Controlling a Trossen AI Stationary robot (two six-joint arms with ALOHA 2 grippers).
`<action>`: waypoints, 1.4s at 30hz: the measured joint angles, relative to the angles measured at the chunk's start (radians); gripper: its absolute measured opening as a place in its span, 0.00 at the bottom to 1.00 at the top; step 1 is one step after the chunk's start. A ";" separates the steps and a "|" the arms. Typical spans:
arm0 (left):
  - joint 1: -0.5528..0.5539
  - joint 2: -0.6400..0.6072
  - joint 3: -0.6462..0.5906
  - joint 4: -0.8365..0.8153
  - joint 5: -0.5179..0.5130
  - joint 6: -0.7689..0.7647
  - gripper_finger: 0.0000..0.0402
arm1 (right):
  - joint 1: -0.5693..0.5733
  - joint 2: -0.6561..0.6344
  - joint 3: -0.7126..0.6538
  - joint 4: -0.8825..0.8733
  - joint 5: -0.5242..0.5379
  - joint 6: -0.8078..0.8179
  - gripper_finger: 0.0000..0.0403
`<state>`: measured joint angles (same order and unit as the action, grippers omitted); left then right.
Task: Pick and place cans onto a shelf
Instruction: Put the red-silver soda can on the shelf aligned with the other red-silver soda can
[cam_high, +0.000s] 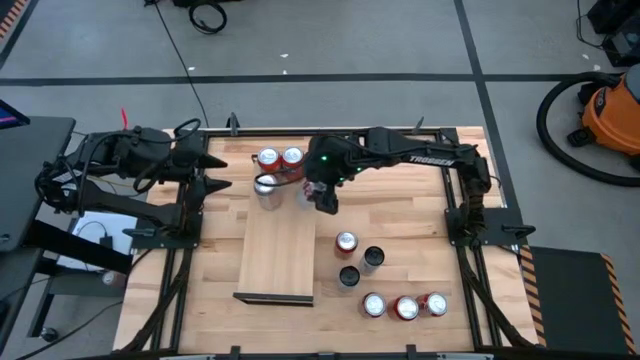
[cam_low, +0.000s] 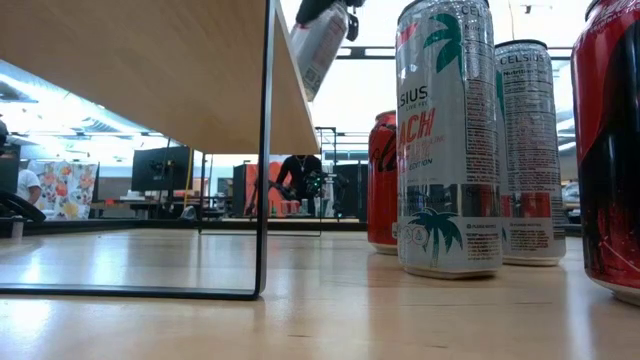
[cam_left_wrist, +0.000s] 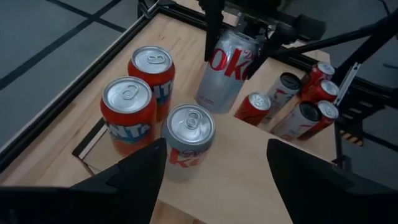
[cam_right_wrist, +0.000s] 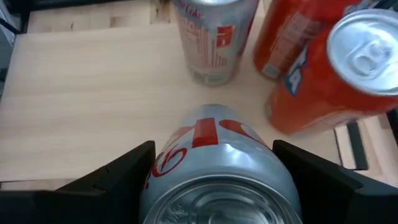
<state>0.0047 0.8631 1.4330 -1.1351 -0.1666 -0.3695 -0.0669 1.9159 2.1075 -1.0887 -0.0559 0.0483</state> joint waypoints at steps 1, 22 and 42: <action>-0.002 0.000 0.000 0.000 0.000 -0.003 0.72 | 0.000 -0.002 0.000 0.003 0.001 0.000 0.79; -0.089 0.161 0.000 0.266 0.014 0.003 0.72 | -0.038 -0.051 -0.017 0.023 -0.071 -0.028 0.79; -0.133 0.437 0.000 0.542 -0.095 0.093 0.72 | -0.070 -0.162 -0.017 0.101 -0.211 -0.037 0.79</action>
<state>-0.1280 1.3000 1.4330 -0.5935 -0.2611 -0.2768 -0.1370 1.7535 2.0907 -0.9876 -0.2665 0.0111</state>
